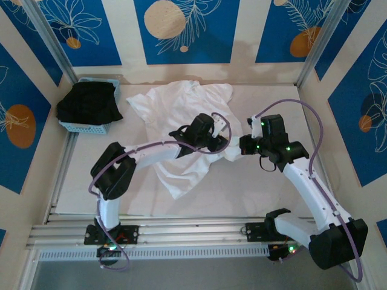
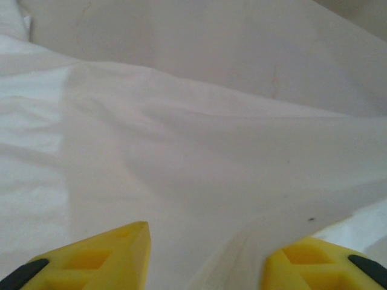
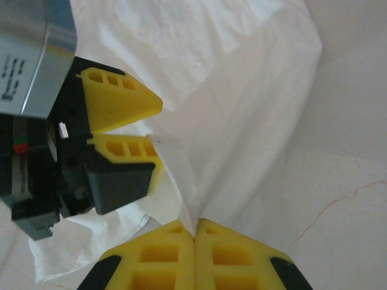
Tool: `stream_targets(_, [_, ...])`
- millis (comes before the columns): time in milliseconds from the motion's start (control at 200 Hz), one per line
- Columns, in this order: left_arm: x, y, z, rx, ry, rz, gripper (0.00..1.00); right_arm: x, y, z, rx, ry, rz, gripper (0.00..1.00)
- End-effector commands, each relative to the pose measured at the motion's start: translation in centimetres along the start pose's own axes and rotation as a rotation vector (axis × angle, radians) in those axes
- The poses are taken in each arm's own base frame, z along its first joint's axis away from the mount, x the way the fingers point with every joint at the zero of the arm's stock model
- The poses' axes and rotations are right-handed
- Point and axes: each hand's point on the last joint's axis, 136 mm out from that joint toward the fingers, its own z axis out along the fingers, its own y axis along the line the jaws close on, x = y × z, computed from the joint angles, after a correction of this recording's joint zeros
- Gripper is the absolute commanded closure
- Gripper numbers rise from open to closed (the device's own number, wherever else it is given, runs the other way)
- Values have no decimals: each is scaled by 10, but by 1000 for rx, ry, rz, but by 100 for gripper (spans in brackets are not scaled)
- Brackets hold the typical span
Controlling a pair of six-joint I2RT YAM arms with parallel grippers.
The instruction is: Fold the inside-out t-shirt
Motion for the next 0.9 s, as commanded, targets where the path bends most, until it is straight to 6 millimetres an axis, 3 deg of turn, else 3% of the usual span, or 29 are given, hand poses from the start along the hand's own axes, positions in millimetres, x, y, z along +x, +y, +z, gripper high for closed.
stream_targets(0, [11, 15, 9, -33, 62, -18, 60, -2, 0, -8, -5, -37, 5, 100])
stream_targets(235, [32, 22, 16, -43, 146, -18, 68, -13, -4, -16, 22, -81, 2, 100])
stream_targets(670, [63, 41, 3, -32, 214, -65, 88, -18, -16, -18, 56, -95, 32, 100])
stream_targets(755, [59, 36, -3, 1, 202, -76, 93, -18, -23, -14, 85, -82, 49, 100])
stream_targets(890, [31, 15, -22, 101, 134, -103, 100, -9, -46, 7, 191, -7, 87, 100])
